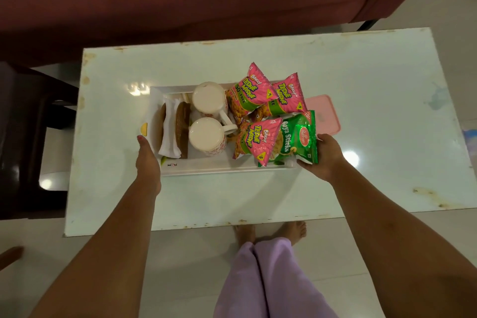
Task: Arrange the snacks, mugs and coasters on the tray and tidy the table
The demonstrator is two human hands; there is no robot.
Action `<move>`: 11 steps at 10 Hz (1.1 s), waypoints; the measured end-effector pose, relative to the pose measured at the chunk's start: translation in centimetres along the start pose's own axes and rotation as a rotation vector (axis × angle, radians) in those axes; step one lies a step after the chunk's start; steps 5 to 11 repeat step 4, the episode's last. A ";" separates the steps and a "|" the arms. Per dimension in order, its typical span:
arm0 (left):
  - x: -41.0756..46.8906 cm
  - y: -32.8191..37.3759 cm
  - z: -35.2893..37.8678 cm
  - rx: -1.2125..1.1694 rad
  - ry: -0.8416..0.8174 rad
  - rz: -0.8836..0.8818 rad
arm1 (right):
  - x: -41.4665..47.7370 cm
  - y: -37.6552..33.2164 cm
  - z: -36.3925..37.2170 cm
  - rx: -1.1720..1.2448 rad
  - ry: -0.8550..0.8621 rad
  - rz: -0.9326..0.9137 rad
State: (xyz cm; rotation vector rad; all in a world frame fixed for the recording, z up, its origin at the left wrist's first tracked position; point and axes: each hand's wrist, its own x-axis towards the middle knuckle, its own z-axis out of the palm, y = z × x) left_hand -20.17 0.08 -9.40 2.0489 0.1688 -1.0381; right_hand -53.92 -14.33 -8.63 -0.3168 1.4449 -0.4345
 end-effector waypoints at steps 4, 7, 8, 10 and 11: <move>-17.0 11.3 -2.2 1.088 0.164 0.898 | -15.3 -6.2 4.9 -1.077 0.450 -0.703; -17.0 11.3 -2.2 1.088 0.164 0.898 | -15.3 -6.2 4.9 -1.077 0.450 -0.703; -17.0 11.3 -2.2 1.088 0.164 0.898 | -15.3 -6.2 4.9 -1.077 0.450 -0.703; -17.0 11.3 -2.2 1.088 0.164 0.898 | -15.3 -6.2 4.9 -1.077 0.450 -0.703; -17.0 11.3 -2.2 1.088 0.164 0.898 | -15.3 -6.2 4.9 -1.077 0.450 -0.703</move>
